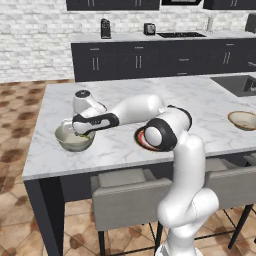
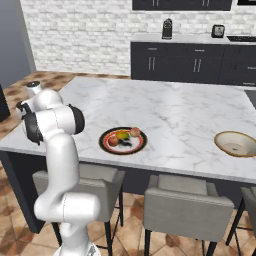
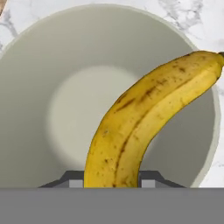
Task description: Take the fruits from the plate on the dining counter and place two fruits in each bowl.
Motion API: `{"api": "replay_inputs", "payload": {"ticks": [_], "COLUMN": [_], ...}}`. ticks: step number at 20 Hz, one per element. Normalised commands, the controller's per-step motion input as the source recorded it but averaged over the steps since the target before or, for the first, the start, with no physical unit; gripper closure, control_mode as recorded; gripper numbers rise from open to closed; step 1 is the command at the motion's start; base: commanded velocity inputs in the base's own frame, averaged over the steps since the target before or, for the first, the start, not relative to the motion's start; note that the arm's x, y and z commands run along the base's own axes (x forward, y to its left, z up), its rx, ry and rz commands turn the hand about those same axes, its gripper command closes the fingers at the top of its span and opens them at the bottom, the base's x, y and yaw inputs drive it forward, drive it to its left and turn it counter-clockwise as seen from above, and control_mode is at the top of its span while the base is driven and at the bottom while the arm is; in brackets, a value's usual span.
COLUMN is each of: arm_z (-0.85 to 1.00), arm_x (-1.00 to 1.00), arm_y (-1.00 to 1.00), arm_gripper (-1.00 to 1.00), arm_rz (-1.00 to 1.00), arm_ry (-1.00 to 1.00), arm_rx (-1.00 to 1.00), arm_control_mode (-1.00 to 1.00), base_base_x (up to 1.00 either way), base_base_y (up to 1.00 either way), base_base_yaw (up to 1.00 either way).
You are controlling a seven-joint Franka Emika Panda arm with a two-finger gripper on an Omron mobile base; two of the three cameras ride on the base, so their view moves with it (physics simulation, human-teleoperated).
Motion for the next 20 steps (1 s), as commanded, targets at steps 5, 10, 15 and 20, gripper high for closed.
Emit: {"api": "replay_inputs", "payload": {"ticks": [5, 10, 15, 20], "arm_z": [-0.24, -0.15, -0.05, 0.05], "arm_x": [0.00, 0.00, 0.03, 0.24], "arm_y": [0.00, 0.00, 0.03, 0.05], "arm_gripper": [1.00, 1.00, 1.00, 1.00], "arm_rz": [0.00, 0.00, 0.00, 0.00], "arm_ry": [0.00, 0.00, 0.01, 0.06], "arm_rx": [0.00, 0.00, 0.00, 0.00], "arm_control_mode": [-1.00, -1.00, -1.00, -1.00], "base_base_x": [0.00, 0.00, 0.00, 0.00], "base_base_y": [0.00, 0.00, 0.00, 0.00], "base_base_yaw": [0.00, 0.00, 0.00, 0.00]}}
